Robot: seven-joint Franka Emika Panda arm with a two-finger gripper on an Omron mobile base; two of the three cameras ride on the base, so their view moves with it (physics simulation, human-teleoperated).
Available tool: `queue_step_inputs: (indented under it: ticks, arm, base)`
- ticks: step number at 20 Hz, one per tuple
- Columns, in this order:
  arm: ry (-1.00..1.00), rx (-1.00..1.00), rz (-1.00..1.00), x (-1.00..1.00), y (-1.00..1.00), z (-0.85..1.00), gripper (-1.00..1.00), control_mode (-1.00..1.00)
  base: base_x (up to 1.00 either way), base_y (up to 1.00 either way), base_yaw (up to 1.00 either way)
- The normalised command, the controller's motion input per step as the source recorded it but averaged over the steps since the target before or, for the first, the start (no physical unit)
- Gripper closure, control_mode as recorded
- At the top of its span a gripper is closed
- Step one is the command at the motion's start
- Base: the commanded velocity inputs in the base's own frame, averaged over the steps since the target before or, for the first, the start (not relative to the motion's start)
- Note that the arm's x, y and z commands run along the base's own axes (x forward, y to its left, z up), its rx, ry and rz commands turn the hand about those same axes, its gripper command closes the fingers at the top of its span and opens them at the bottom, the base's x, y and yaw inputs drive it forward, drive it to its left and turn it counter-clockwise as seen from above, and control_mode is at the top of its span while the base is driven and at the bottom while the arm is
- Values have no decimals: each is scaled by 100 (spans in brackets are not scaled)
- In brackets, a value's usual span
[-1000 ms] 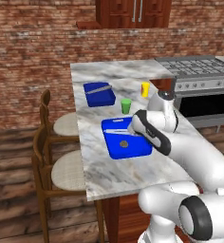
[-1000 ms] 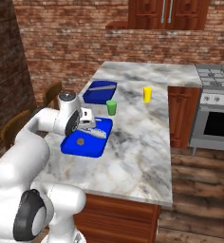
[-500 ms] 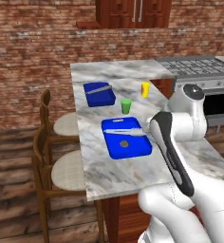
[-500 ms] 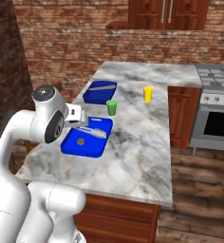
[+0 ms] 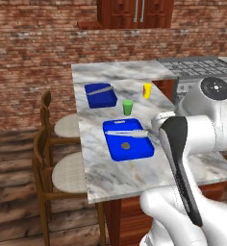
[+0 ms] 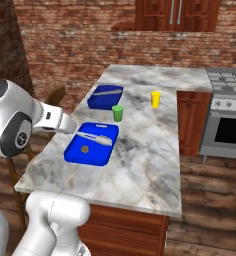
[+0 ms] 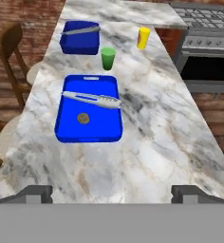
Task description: Gather the lime and garlic from the fridge and place them on a tray on the dining counter. Then gather the chicken drumsticks from the fridge and place them on the other tray.
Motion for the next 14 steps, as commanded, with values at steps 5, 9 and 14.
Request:
queue_step_inputs:
  ticks: [5, 9, 14]
  arm:
    - [-11, 8, 0, -97, -6, 74, -100, -100]
    - [-14, 5, 2, -97, 0, 71, -100, -100]
    - [-14, 2, 2, -75, 1, 43, -100, -100]
  base:
    - [0, 0, 0]
    - [0, 0, 0]
    - [0, 0, 0]
